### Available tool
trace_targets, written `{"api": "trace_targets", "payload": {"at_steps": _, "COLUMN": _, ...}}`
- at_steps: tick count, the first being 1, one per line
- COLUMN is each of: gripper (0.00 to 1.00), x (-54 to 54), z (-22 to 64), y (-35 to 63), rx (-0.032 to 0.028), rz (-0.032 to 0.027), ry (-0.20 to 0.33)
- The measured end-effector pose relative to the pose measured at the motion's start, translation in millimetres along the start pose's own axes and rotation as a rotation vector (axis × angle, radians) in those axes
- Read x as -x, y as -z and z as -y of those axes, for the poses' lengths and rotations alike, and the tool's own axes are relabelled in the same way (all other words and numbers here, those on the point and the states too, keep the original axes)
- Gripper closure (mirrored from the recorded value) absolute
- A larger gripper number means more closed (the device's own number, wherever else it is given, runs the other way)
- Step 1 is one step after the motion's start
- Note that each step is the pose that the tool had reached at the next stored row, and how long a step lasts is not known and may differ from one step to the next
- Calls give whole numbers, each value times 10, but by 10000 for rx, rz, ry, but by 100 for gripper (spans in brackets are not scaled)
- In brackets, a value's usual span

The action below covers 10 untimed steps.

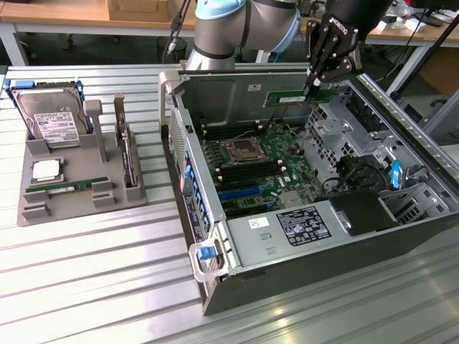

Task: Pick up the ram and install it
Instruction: 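Pick up the ram and move it above insertion slot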

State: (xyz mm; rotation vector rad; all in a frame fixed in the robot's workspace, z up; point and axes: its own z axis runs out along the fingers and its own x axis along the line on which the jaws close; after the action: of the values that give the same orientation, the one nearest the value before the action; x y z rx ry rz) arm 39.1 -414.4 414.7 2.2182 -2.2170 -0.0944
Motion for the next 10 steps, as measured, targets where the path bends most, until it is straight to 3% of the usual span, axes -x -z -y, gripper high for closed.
{"api": "trace_targets", "payload": {"at_steps": 10, "gripper": 88, "x": 0, "z": 304, "y": 13, "rx": 2, "rz": 1, "ry": 0}}
